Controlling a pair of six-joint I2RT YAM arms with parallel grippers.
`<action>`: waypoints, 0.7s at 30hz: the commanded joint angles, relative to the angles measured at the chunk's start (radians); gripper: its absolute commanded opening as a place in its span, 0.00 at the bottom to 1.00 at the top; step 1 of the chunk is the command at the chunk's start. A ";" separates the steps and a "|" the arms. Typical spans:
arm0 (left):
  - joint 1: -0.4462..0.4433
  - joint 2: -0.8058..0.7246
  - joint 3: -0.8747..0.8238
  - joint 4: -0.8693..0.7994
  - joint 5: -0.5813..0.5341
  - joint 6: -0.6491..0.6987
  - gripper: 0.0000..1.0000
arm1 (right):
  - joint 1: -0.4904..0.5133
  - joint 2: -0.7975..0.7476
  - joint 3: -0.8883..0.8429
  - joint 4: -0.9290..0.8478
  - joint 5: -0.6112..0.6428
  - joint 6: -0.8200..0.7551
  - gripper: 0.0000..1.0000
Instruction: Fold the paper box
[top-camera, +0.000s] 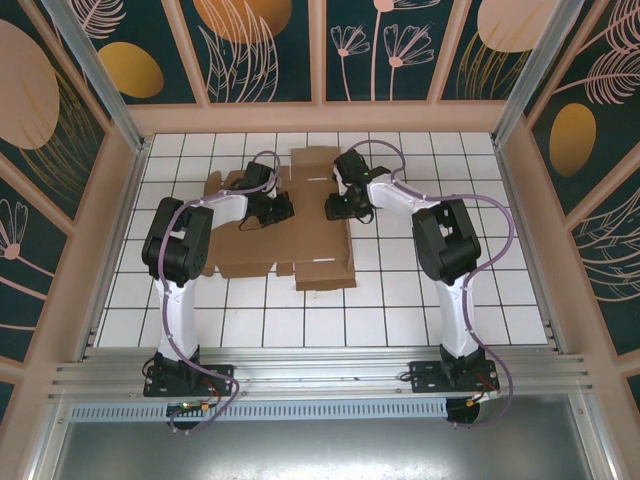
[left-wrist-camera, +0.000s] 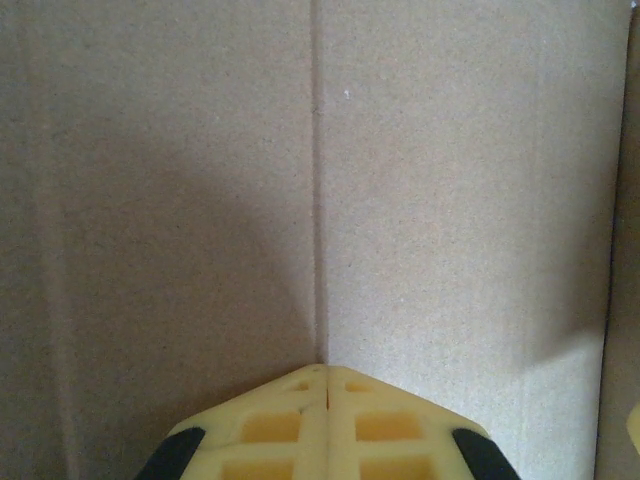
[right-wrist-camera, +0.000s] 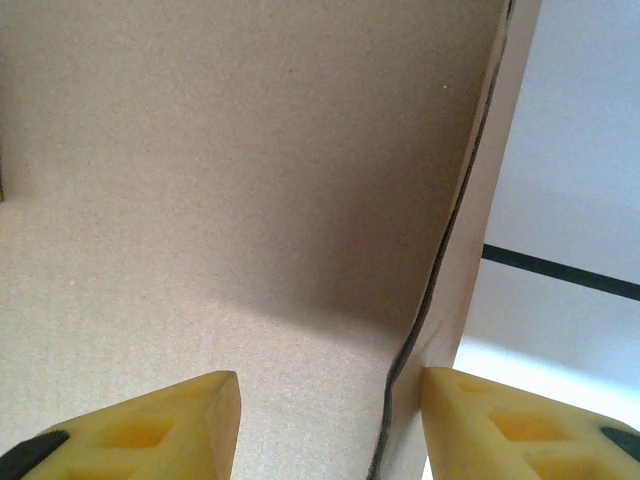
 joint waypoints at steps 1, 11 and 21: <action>-0.018 0.027 -0.024 -0.015 0.042 -0.013 0.00 | 0.028 0.027 -0.013 0.041 -0.086 0.025 0.50; -0.018 0.028 -0.030 0.008 0.077 -0.034 0.00 | -0.001 -0.057 -0.143 0.108 -0.217 -0.022 0.33; -0.016 -0.017 -0.014 -0.021 0.022 -0.026 0.00 | -0.088 -0.141 -0.235 0.162 -0.083 0.056 0.25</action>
